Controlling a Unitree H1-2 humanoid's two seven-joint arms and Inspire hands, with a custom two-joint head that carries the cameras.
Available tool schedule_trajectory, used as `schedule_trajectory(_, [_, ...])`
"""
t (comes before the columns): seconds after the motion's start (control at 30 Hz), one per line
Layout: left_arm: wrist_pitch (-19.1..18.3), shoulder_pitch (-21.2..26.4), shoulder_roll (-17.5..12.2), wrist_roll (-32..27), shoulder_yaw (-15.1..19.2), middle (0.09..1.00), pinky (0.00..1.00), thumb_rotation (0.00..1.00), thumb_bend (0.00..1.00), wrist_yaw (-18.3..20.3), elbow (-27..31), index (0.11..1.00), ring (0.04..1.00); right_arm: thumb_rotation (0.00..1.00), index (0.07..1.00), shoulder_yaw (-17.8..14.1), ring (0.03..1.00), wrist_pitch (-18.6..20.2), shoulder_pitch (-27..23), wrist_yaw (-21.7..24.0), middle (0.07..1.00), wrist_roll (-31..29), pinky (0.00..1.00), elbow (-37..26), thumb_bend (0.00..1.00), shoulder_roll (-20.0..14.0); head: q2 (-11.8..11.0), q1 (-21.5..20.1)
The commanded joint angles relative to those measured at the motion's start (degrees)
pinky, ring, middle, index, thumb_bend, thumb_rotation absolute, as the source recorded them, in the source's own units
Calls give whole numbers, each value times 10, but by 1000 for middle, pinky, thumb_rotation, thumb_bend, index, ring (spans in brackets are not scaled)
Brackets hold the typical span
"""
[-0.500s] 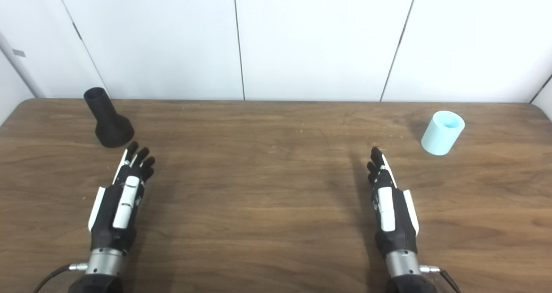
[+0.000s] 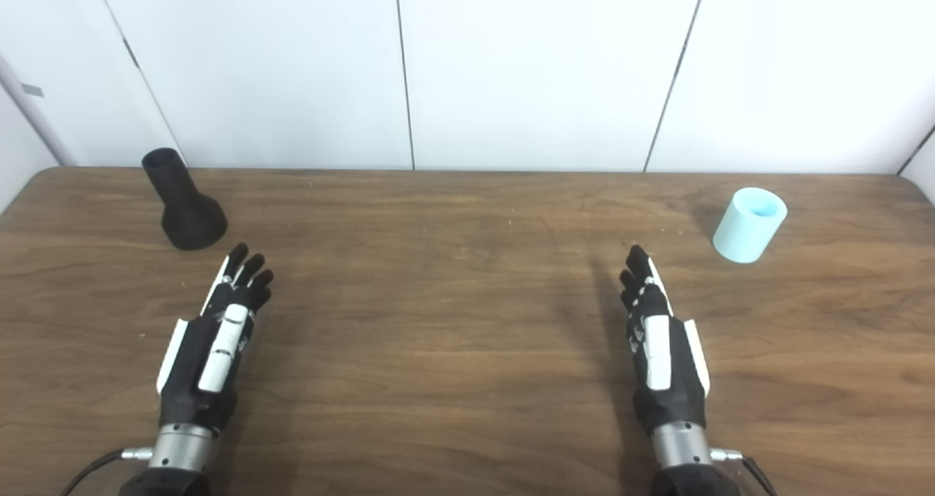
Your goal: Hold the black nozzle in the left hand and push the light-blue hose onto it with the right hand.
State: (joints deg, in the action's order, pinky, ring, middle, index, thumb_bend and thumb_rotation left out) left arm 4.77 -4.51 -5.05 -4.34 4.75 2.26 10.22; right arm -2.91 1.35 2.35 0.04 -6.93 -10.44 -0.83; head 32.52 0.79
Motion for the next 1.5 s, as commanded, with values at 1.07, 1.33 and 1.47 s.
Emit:
schedule_trajectory(1.07, [16, 4, 66, 67, -44, 967, 983, 761, 382, -39, -25, 954, 954, 1000, 997, -31, 998, -56, -16, 62, 998, -65, 1000, 54, 578, -63, -85, 209])
schedule_trajectory(1.33, [8, 6, 60, 71, -45, 969, 976, 741, 410, -41, -18, 966, 956, 1000, 1000, -30, 997, -54, -19, 67, 997, -69, 1000, 60, 560, -64, -82, 198])
schedule_trajectory(1.47, [-4, 6, 52, 82, -39, 969, 959, 666, 443, -46, -2, 967, 955, 1000, 996, -30, 992, -51, -20, 66, 993, -68, 1000, 60, 566, -65, -80, 195])
